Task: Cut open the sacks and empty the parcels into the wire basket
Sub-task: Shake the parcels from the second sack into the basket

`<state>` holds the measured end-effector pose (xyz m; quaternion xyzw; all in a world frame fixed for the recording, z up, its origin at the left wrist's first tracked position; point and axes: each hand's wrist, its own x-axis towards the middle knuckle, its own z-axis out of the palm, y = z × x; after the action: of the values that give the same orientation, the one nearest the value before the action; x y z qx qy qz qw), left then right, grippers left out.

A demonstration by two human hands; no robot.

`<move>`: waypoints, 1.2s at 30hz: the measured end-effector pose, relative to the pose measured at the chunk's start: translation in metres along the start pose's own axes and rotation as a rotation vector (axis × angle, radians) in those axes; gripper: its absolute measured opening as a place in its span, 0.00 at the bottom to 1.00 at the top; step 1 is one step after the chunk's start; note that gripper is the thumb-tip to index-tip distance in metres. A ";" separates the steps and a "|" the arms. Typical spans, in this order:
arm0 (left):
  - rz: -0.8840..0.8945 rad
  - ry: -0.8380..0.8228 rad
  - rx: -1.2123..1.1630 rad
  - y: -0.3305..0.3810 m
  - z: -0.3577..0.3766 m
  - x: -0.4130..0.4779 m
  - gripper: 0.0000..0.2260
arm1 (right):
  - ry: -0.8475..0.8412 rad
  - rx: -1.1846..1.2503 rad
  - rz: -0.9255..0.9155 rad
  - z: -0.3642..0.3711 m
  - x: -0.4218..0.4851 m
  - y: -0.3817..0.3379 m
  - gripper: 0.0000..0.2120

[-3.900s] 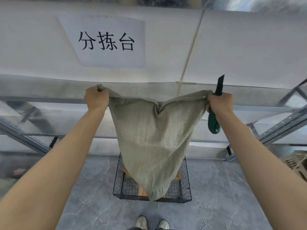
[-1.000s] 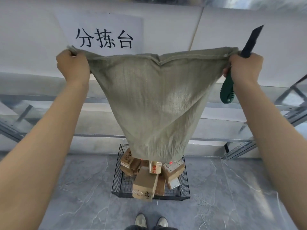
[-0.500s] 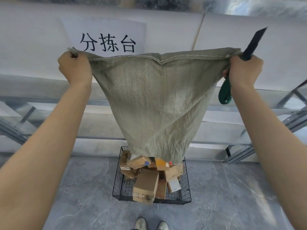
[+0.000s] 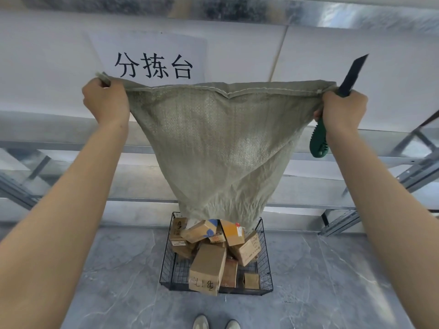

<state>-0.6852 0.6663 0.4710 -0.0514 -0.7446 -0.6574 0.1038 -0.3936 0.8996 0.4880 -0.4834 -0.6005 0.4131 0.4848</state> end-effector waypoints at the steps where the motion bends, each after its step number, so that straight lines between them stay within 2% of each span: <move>1: -0.001 -0.002 -0.015 0.001 -0.001 0.000 0.19 | 0.004 0.007 -0.002 -0.001 0.000 0.000 0.09; 6: 0.046 0.006 -0.036 0.007 -0.002 0.000 0.15 | 0.135 0.035 -0.099 0.000 0.000 -0.003 0.12; 11: -0.071 -0.095 0.122 -0.014 -0.006 -0.001 0.10 | -0.109 -0.220 0.029 -0.004 -0.002 0.010 0.08; 16: -0.152 -0.165 0.030 -0.016 -0.007 0.002 0.16 | -0.175 -0.133 -0.035 -0.010 -0.002 0.013 0.06; 20: -0.218 -0.234 -0.030 -0.008 -0.014 0.005 0.11 | -0.230 -0.109 -0.014 -0.012 0.001 0.015 0.06; 25: -0.304 -0.449 -0.179 -0.004 -0.025 0.005 0.04 | -0.284 0.030 0.075 -0.015 0.001 0.023 0.05; 30: -0.367 -0.676 -0.332 -0.003 -0.033 0.000 0.09 | -0.224 0.136 0.131 -0.014 0.002 0.030 0.08; 34: -0.371 -0.669 -0.332 -0.009 -0.032 0.005 0.06 | -0.192 0.184 0.168 -0.011 0.002 0.029 0.11; 36: -0.366 -0.645 -0.343 -0.009 -0.031 0.005 0.08 | -0.221 0.192 0.188 -0.011 0.003 0.027 0.10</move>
<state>-0.6895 0.6339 0.4667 -0.1382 -0.6155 -0.7297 -0.2637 -0.3785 0.9076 0.4641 -0.4405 -0.5599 0.5629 0.4190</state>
